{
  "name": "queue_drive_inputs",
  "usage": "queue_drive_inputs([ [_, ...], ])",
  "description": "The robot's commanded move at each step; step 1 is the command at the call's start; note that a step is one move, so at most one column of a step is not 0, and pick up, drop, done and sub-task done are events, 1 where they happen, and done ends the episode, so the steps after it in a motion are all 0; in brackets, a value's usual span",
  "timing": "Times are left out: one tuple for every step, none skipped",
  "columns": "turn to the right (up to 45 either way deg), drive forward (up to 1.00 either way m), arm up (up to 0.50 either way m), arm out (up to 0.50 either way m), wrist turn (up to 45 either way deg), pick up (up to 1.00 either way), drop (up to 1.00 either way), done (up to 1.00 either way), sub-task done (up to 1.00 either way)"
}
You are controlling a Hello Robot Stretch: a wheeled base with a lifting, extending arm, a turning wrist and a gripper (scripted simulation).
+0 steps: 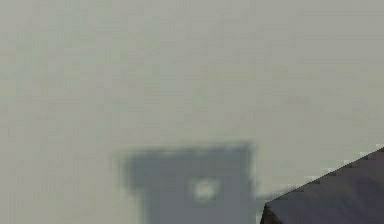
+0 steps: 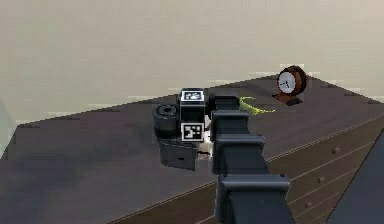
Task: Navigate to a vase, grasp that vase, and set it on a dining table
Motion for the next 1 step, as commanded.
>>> queue_drive_inputs([
  [0.0,0.0,0.0,0.0,0.0,1.0,0.0,0.0,0.0],
])
